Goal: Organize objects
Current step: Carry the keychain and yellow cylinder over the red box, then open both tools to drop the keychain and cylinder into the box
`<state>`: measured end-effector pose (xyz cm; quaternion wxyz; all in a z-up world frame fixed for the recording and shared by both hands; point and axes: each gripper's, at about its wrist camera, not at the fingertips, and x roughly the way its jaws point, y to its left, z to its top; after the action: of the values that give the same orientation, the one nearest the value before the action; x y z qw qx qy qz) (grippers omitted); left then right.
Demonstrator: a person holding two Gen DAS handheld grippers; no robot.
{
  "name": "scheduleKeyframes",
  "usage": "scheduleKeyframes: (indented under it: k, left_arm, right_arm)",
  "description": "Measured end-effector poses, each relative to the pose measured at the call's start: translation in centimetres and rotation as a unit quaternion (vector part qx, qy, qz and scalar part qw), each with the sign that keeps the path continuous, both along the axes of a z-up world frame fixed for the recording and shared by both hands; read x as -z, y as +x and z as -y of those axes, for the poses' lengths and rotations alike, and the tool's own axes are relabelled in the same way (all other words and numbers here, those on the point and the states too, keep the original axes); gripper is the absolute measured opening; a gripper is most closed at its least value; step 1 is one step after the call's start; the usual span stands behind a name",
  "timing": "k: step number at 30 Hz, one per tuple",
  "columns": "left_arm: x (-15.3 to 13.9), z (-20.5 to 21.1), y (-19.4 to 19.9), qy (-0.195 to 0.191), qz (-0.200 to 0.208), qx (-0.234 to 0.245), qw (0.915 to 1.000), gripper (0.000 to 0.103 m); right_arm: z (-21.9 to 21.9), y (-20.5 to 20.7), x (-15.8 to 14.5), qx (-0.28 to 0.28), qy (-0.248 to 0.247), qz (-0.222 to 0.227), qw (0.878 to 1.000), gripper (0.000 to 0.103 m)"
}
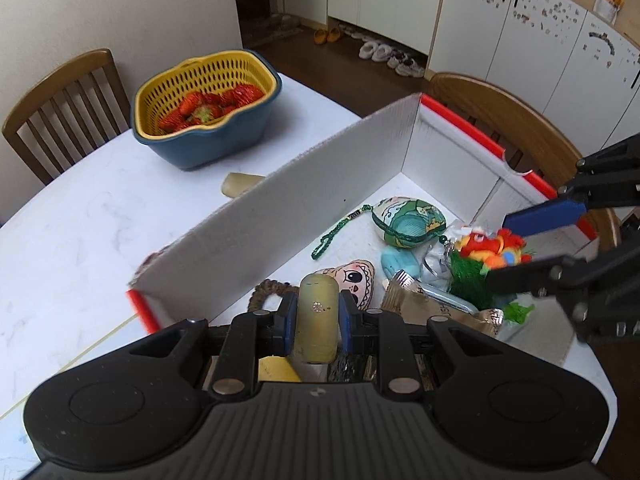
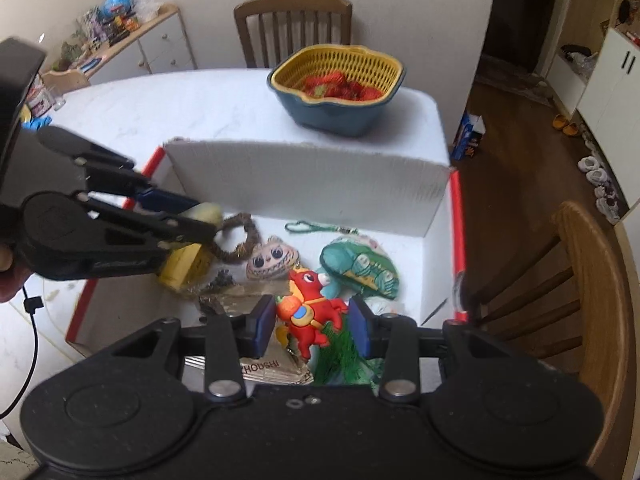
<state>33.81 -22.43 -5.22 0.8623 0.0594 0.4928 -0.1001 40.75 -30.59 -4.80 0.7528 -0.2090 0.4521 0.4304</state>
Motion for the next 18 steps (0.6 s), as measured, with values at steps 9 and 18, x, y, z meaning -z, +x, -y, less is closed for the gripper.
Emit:
scheduleKeyframes:
  k: [9,18]
  left_arm:
    - [3.1,1.0,1.7,0.011,-0.036,0.003,0.9993,0.021]
    - [4.3,1.3,2.4,0.013,-0.061,0.002,0.9980,0.021]
  right_arm:
    - [-0.8,-0.1,2.2,-0.033,-0.024,0.004,0.999,0.038]
    - [-1.2,-0.7,3.7,-0.059,-0.046,-0.003,0.997,0.038]
